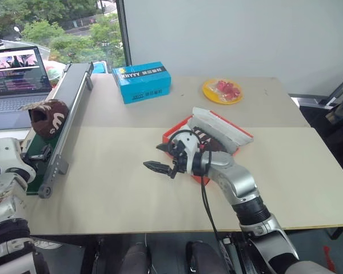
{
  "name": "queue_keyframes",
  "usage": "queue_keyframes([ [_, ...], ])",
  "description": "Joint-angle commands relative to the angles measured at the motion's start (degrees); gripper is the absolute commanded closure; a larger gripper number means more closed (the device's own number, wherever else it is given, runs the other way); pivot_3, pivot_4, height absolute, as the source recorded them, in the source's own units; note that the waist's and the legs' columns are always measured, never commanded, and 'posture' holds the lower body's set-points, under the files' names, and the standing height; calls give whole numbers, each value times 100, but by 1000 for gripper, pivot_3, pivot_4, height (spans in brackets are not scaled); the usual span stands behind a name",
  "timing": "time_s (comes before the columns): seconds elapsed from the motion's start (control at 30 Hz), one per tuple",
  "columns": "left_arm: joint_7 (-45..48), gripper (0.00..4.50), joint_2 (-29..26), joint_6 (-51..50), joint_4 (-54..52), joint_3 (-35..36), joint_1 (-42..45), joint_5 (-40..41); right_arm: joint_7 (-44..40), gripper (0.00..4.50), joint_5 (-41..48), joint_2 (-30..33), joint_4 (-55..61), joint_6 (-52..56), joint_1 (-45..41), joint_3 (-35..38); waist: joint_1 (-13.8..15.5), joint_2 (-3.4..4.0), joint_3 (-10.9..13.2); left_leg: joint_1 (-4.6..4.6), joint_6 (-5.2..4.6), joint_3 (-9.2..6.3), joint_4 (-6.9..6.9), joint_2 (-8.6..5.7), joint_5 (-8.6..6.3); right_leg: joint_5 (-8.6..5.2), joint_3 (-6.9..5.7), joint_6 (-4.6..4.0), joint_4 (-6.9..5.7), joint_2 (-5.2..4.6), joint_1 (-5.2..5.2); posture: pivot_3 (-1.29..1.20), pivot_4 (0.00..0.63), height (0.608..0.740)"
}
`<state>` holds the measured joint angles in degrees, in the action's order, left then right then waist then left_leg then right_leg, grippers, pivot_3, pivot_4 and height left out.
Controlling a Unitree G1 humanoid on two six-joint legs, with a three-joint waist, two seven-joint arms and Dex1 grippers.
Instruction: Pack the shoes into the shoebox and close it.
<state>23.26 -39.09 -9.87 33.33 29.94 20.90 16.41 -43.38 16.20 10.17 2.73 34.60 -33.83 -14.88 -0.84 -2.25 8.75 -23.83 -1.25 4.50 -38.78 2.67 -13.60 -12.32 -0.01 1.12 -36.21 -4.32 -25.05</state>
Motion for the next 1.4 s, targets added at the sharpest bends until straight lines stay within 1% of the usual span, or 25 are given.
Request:
queue_keyframes([
  [0.03, 80, 19, -180, 370, 360, -95, 247, -105, 43, 0, 143, 33, 380, 109, -121, 110, 1, -1, -1, 0, 0, 2, 0, 1, 0, 0, 0, -1, -1, 0, 0, 0, 150, 740],
  [0.3, -139, 19, -192, 551, 645, -111, 261, -115, 46, 0, 203, 163, 529, 317, -248, 128, 2, -3, -2, 0, 0, 13, -1, 5, 0, 1, -1, -2, -3, -2, -4, 0, 150, 740],
  [0.33, -149, 533, -188, 547, 640, -109, 251, -101, 46, 0, 205, 176, 529, 324, -257, 127, 1, -3, -2, 0, 0, 13, -1, 5, 0, 2, -1, -3, -3, -2, -3, 0, 150, 740],
  [0.37, -46, 633, -140, 553, 556, -88, 218, -10, 46, 0, 207, 187, 522, 326, -273, 126, 2, -3, -2, 0, 0, 14, -1, 5, 0, 2, -1, -3, -3, -3, -3, 0, 150, 740],
  [0.43, 58, 1376, -41, 553, 320, -85, 152, 108, 51, 0, 201, 202, 499, 329, -307, 128, 9, -3, -2, 0, 0, 14, -1, 4, 0, 2, -1, -3, -3, -3, -3, 0, 150, 740],
  [0.47, 49, 1638, 4, 507, 171, -97, 130, 145, 55, 0, 188, 208, 481, 327, -328, 126, 16, -3, -2, 0, 0, 15, -1, 5, 0, 2, -1, -3, -3, -4, -3, 0, 150, 740],
  [0.5, 20, 1692, 64, 429, -42, -111, 135, 197, 65, 0, 183, 208, 466, 329, -344, 133, 28, -3, -2, 0, 0, 15, -1, 5, 0, 2, -1, -2, -3, -4, -3, 0, 150, 740],
  [0.6, -11, 1715, 242, 152, -824, -197, 182, 384, 119, 0, 255, 178, 440, 394, -379, 218, 63, -14, -8, -2, 0, 14, -6, 6, 0, 2, -4, -2, -3, -7, -1, 0, 150, 740],
  [0.63, 18, 1715, 320, 10, -1152, -247, 235, 501, 191, 0, 426, 87, 431, 545, -402, 377, 62, -20, -10, -4, 0, 14, -6, 6, 0, 2, -5, -2, -2, -7, -1, 0, 150, 740],
  [0.7, 85, 1715, 455, -329, -1744, -372, 326, 719, 326, 0, 887, -106, 447, 1014, -469, 757, 60, -24, -11, -11, 0, 11, -7, 8, 0, 3, -5, -2, -2, -6, -2, 0, 150, 740],
  [0.77, 121, 1715, 628, -694, -2396, -590, 432, 951, 560, 0, 1760, -438, 532, 1883, -559, 1387, 60, -24, -12, -15, 0, 9, -6, 8, 0, 4, -5, -1, -7, -5, -5, 0, 150, 740],
  [0.83, 88, 1715, 848, -1043, -3003, -862, 552, 1153, 1055, 0, 2585, -824, 464, 2628, -731, 2135, 64, -25, -12, -20, 0, 4, -8, 9, 0, 5, -5, -2, -38, -5, -6, 0, 150, 740],
  [0.87, 37, 1715, 942, -1196, -3226, -977, 602, 1202, 1317, 0, 2854, -963, 381, 2875, -826, 2438, 61, -24, -11, -21, 0, -2, -10, 10, 0, 5, -5, -1, -44, -7, -6, 0, 150, 740],
  [0.9, -22, 1715, 1032, -1336, -3428, -1126, 662, 1208, 1581, 0, 3026, -1067, 276, 3040, -924, 2699, 58, -24, -12, -20, 0, -1, -10, 10, 0, 5, -3, -1, -45, -7, -7, 0, 150, 740],
  [0.97, -118, 1715, 1173, -1594, -3748, -1456, 799, 1149, 1991, 0, 3102, -1123, 99, 3215, -1070, 2980, 40, -24, -12, -17, 0, -2, -11, 7, 1, 5, -3, -2, -47, -5, -7, 0, 150, 740],
  [1.07, -175, 1715, 1549, -1983, -4105, -1969, 1175, 1234, 2525, 0, 3488, -1227, -232, 3309, -1335, 3546, 19, -24, -11, -15, 0, -1, -9, -2, 1, 4, -3, -2, -46, -1, -5, 0, 150, 740],
  [1.1, -179, 1715, 1712, -2068, -4234, -2154, 1255, 1256, 2627, 0, 3603, -1204, -311, 3302, -1443, 3700, 21, -24, -11, -17, -1, -1, -9, -3, 1, 4, -3, -1, -45, 0, -6, 0, 150, 740],
  [1.13, -74, 1715, 1834, -2055, -4432, -2457, 1208, 1188, 2563, 0, 3520, -1048, -330, 3169, -1523, 3666, 19, -22, -10, -23, -1, -3, -10, -5, 1, 4, -4, -1, -43, 0, -8, 0, 150, 740],
  [1.2, 67, 1715, 1958, -1987, -4678, -2838, 1091, 1020, 2495, 0, 3421, -835, -432, 3010, -1653, 3644, 13, -21, -9, -34, -2, -1, -11, -10, 1, 4, 1, 2, -38, -3, -16, 0, 150, 740],
  [1.27, -16, 1715, 2183, -2069, -4895, -3004, 970, 1078, 2501, 0, 3397, -616, -748, 2858, -1868, 3804, -7, -20, -9, -34, -6, -1, -11, -9, -1, 4, 3, 3, -36, -1, -17, 0, 150, 740],
  [1.33, -20, 1715, 2309, -2150, -5046, -3131, 924, 1127, 2414, 0, 3312, -385, -944, 2746, -1983, 3806, -27, -19, -9, -30, -6, 3, -9, -7, -1, 4, 13, 3, -37, 2, -19, 0, 150, 740],
  [1.4, -56, 1715, 2381, -2210, -5074, -3101, 972, 1158, 2331, 0, 3276, -194, -1099, 2636, -2040, 3801, -32, -19, -9, -25, -6, 2, -9, -4, 0, 3, 15, 2, -43, 9, -18, 0, 150, 740],
])
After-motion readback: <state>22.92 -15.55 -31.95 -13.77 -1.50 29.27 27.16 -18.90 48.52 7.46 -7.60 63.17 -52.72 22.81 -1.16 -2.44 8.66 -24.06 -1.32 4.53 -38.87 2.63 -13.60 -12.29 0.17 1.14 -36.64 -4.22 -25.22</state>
